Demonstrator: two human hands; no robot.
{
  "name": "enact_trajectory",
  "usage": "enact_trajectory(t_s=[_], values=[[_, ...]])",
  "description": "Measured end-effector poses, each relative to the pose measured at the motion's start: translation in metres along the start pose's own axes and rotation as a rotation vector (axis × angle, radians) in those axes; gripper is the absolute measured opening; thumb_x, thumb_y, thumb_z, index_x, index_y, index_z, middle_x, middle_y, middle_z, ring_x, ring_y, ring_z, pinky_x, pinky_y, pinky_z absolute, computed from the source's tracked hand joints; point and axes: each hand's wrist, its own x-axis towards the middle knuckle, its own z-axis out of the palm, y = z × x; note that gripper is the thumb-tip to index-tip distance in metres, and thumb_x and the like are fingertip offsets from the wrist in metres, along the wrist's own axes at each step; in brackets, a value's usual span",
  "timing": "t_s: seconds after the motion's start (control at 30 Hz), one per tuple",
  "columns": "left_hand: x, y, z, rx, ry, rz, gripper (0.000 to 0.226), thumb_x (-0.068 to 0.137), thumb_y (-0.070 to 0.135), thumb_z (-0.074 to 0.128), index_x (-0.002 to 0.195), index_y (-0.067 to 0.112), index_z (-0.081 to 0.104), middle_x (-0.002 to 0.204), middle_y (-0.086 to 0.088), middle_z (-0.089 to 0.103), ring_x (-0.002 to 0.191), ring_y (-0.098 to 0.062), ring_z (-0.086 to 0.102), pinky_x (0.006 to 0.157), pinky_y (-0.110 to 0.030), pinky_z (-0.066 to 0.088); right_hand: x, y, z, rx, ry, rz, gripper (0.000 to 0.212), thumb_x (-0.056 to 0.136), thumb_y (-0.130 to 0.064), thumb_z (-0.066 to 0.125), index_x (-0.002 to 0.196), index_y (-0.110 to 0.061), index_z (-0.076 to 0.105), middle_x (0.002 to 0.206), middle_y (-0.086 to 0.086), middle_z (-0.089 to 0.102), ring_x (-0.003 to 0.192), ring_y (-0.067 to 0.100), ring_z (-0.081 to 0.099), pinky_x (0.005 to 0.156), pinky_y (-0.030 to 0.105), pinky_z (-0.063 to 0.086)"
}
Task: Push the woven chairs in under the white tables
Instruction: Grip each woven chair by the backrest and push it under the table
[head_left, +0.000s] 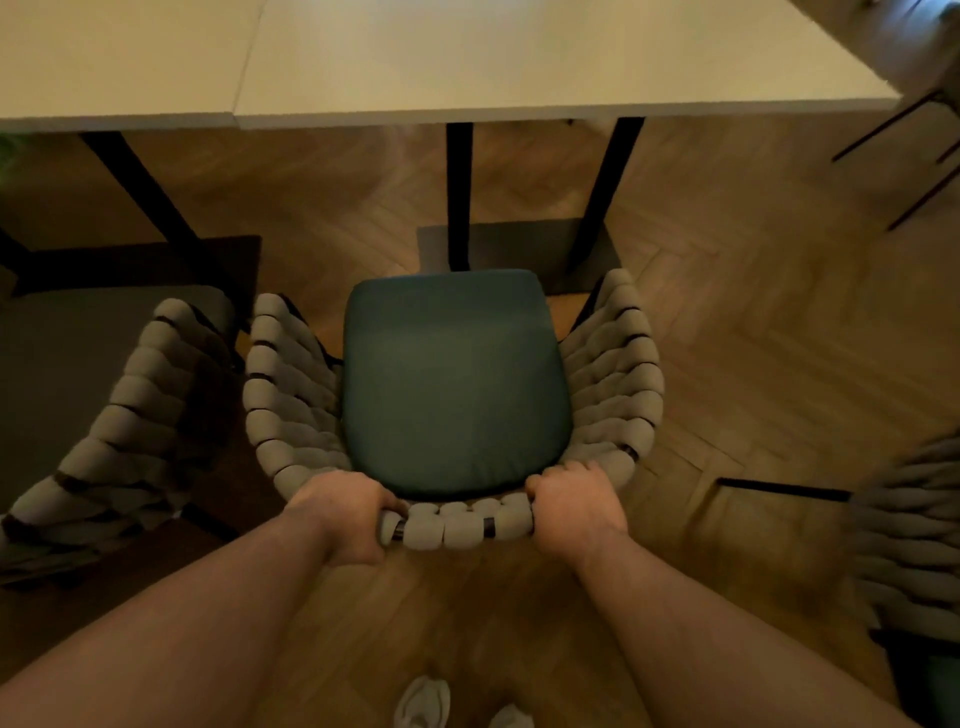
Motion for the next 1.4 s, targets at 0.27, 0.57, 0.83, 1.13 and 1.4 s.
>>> enact_trajectory(t_s=[0.27, 0.57, 0.83, 1.13, 1.4], values=[[-0.013, 0.034, -0.006, 0.002, 0.016, -0.022, 0.051, 0.078, 0.059, 0.071, 0.127, 0.047, 0.063, 0.095, 0.021, 0.064, 0.088, -0.003, 0.063, 0.080, -0.028, 0.057, -0.062, 0.024, -0.006, 0.221, -0.001, -0.007, 0.076, 0.100, -0.024, 0.059, 0.168, -0.034, 0.027, 0.176, -0.004, 0.024, 0.164, 0.021, 0.009, 0.129, 0.053, -0.006], [0.006, 0.156, -0.067, -0.114, 0.175, 0.297, 0.091, 0.091, 0.063, 0.069, 0.166, 0.035, 0.026, 0.176, 0.008, 0.019, 0.155, -0.020, 0.034, 0.123, -0.040, 0.037, -0.140, 0.117, 0.012, 0.305, -0.053, 0.436, 0.083, 0.100, -0.029, 0.060, 0.171, -0.026, 0.017, 0.178, -0.001, 0.019, 0.164, 0.025, 0.013, 0.130, 0.058, 0.005], [0.061, 0.285, -0.096, 0.284, 0.353, 0.429, 0.078, 0.100, 0.052, 0.053, 0.168, 0.024, 0.027, 0.179, -0.004, 0.001, 0.162, -0.030, 0.013, 0.128, -0.052, 0.023, -0.224, 0.265, 0.061, 0.515, 0.007, 0.833, 0.086, 0.098, -0.039, 0.063, 0.170, -0.022, 0.020, 0.177, 0.001, 0.022, 0.162, 0.028, 0.017, 0.131, 0.057, 0.011], [0.126, 0.510, -0.116, 0.519, 0.284, 0.737, 0.091, 0.097, 0.045, 0.057, 0.169, 0.034, 0.001, 0.177, 0.006, -0.013, 0.162, -0.022, -0.014, 0.127, -0.047, -0.005, -0.257, 0.386, 0.103, 0.629, 0.183, 0.921, 0.088, 0.098, -0.036, 0.067, 0.169, -0.018, 0.018, 0.176, 0.003, 0.021, 0.162, 0.027, 0.017, 0.130, 0.045, 0.025], [0.177, 0.634, -0.132, 0.578, 0.191, 0.873, 0.104, 0.093, 0.041, 0.071, 0.170, 0.030, 0.003, 0.179, 0.000, -0.004, 0.164, -0.027, -0.007, 0.132, -0.049, 0.003, -0.213, 0.422, 0.112, 0.813, 0.132, 0.989, 0.112, 0.093, -0.023, 0.072, 0.170, -0.017, -0.009, 0.177, 0.010, 0.007, 0.161, 0.032, 0.017, 0.131, 0.047, 0.022]])
